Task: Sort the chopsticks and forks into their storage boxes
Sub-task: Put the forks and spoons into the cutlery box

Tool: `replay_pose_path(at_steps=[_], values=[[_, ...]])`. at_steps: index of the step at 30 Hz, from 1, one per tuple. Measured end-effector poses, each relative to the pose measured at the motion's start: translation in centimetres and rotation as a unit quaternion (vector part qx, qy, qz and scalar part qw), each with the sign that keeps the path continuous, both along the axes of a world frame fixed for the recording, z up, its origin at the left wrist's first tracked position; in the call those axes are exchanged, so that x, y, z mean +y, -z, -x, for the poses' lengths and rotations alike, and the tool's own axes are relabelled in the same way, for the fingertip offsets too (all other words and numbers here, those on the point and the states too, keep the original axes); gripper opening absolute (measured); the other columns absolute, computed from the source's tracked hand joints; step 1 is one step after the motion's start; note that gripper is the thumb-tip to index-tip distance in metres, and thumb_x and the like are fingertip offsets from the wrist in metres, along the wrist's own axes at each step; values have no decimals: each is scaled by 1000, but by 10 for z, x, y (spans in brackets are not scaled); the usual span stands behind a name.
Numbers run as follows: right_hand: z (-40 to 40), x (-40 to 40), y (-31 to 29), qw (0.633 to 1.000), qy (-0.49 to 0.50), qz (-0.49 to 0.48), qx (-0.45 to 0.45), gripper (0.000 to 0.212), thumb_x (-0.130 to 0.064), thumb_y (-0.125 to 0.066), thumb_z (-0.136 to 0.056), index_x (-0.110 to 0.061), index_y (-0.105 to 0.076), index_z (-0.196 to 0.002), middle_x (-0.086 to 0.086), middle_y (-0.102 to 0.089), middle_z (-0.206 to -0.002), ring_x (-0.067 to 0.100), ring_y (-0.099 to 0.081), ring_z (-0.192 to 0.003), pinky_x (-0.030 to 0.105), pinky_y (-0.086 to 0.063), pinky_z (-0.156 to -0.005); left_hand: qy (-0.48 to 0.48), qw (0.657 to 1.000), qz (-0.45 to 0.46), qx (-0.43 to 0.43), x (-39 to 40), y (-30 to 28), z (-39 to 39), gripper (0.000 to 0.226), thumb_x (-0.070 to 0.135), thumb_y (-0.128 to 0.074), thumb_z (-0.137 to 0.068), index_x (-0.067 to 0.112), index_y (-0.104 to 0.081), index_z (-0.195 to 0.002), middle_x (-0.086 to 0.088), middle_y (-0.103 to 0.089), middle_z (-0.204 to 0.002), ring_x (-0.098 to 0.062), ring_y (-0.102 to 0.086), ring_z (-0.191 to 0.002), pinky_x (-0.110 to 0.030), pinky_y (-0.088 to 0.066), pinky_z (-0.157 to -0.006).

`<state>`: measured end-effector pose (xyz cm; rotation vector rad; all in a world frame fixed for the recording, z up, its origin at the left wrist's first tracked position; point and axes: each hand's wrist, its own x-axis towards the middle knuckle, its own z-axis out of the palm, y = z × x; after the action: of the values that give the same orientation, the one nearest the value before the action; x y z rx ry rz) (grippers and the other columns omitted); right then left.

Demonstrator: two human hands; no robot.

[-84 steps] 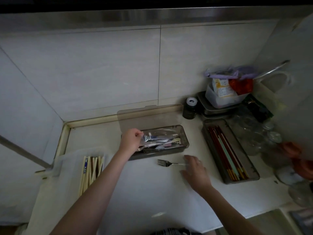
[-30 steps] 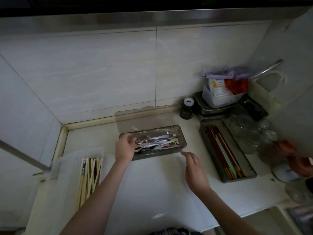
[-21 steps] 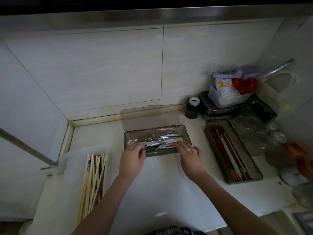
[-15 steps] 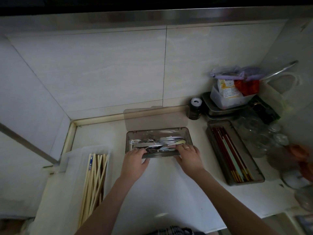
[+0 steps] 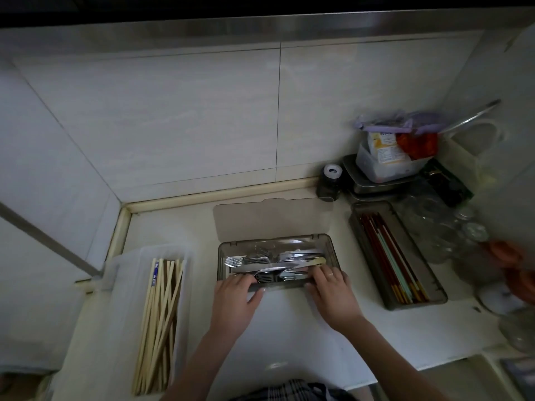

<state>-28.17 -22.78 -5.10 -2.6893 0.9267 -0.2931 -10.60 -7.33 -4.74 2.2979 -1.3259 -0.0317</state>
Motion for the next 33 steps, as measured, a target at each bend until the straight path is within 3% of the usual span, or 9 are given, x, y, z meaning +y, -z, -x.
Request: replay_pose_path(at_steps=[3, 7, 11, 15, 17, 20, 25, 30, 33], values=[[1, 1, -7, 997, 37, -12, -67, 37, -51, -35, -90, -24, -51, -109, -3, -55, -107, 20, -49, -104, 37, -31, -99, -8, 997, 73, 31, 2, -7, -3, 30, 44, -45, -84, 18, -60, -84, 7, -61, -79, -15, -56, -74, -28, -42, -67], [-13, -19, -36, 976, 117, -97, -157, 49, -44, -45, -93, -21, -39, -135, 2, -41, -139, 20, -36, -131, 39, -29, -108, -109, 980, 160, 51, -7, -36, -21, 37, 39, -46, -87, 8, -58, -102, -6, -59, -97, -22, -53, -91, -32, -43, -79], [-36, -50, -62, 947, 134, -224, -187, 70, -33, -53, -93, -24, -14, -150, 1, -24, -155, 20, -24, -141, 37, -23, -111, -170, 945, 158, 232, -28, -68, -55, 55, 35, -50, -94, 10, -33, -140, -9, -40, -143, -24, -36, -132, -36, -31, -107], [-53, -57, -70, 907, 151, -311, -240, 72, -29, -55, -94, -28, -11, -151, -2, -23, -155, 17, -24, -141, 39, -25, -114, -148, 905, 156, 367, -46, -85, -71, 57, 40, -44, -95, 14, -29, -144, -3, -48, -132, -19, -41, -128, -26, -32, -98], [-54, -53, -72, 882, 174, -331, -287, 64, -31, -53, -95, -28, -20, -149, -1, -36, -145, 16, -36, -132, 37, -36, -107, -148, 910, 168, 349, -45, -85, -74, 48, 38, -45, -95, 13, -42, -136, 0, -53, -114, -19, -50, -116, -27, -37, -93], [-40, -42, -77, 869, 179, -319, -334, 32, -34, -40, -100, -22, -44, -130, -2, -56, -113, 11, -55, -103, 17, -42, -74, -133, 922, 176, 317, -36, -77, -69, 30, 30, -47, -96, 10, -57, -115, -2, -61, -107, -17, -56, -103, -24, -39, -86], [-15, -28, -71, 887, 188, -267, -325, 26, -34, -35, -101, -19, -56, -97, -3, -59, -82, 9, -58, -76, 26, -43, -62, -87, 953, 166, 238, -3, -57, -50, 21, 27, -48, -95, 17, -59, -110, 2, -62, -111, -12, -56, -107, -33, -44, -97], [4, -17, -42, 928, 167, -209, -260, 22, -31, -35, -100, -31, -55, -108, -5, -63, -102, 13, -59, -99, 47, -49, -90, -38, 991, 80, 96, 25, -35, -33, 41, 35, -42, -97, 16, -51, -132, -2, -45, -142, -13, -33, -135, -10, -9, -109], [13, -14, -25, 983, 144, -92, -72, 39, -26, -34, -100, -31, -41, -138, -8, -40, -147, 13, -19, -143, 45, -7, -118, 1, 999, -38, 27, 36, -16, -30, 65, 60, -17, -92, 22, -36, -141, -1, -27, -151, -16, -15, -143, -23, -4, -115]])
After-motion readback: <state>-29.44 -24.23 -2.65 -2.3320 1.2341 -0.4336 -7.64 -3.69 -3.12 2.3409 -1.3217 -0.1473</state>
